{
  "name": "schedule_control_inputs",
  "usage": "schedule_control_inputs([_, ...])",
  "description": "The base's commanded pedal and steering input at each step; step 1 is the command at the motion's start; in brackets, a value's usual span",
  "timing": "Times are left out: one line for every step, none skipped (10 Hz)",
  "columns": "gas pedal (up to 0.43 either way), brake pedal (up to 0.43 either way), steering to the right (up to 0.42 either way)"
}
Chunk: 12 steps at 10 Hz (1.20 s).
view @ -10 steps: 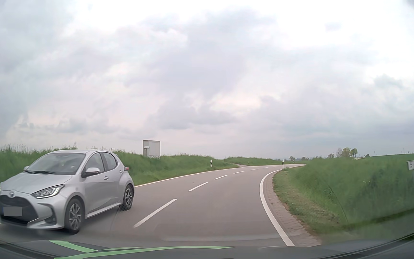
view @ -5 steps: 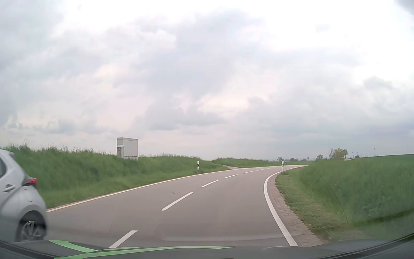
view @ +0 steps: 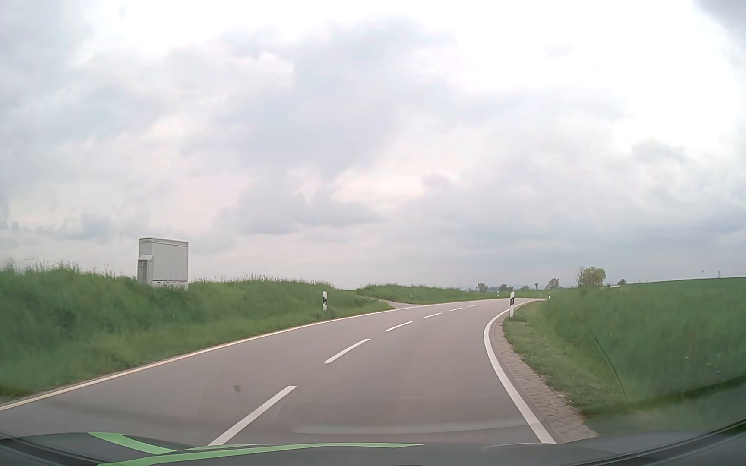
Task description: Follow the waypoints while adhering to traffic rules and regulations
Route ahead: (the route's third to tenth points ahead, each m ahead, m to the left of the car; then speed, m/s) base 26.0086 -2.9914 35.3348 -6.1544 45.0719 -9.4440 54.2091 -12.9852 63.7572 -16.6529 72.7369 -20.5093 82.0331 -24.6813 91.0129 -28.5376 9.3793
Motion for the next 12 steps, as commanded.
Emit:
schedule_control_inputs([0.37, 0.0, 0.06])
schedule_control_inputs([0.358, 0.0, 0.061])
schedule_control_inputs([0.35, 0.0, 0.061])
schedule_control_inputs([0.28, 0.0, 0.061])
schedule_control_inputs([0.209, 0.0, 0.061])
schedule_control_inputs([0.189, 0.0, 0.061])
schedule_control_inputs([0.189, 0.0, 0.061])
schedule_control_inputs([0.189, 0.0, 0.061])
schedule_control_inputs([0.189, 0.0, 0.061])
schedule_control_inputs([0.189, 0.0, 0.061])
schedule_control_inputs([0.189, 0.0, 0.061])
schedule_control_inputs([0.189, 0.0, 0.061])
